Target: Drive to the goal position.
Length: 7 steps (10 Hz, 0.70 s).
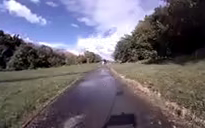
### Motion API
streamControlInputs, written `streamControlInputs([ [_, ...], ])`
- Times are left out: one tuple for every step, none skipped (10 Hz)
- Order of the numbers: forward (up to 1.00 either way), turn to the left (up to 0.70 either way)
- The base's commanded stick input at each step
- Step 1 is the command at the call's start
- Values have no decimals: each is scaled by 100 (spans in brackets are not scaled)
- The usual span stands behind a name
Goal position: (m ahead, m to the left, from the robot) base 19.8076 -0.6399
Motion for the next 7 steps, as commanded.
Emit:
streamControlInputs([
  [70, 1],
  [70, 1],
  [70, 1],
  [70, 1],
  [70, 1],
  [70, 1],
  [70, 1],
])
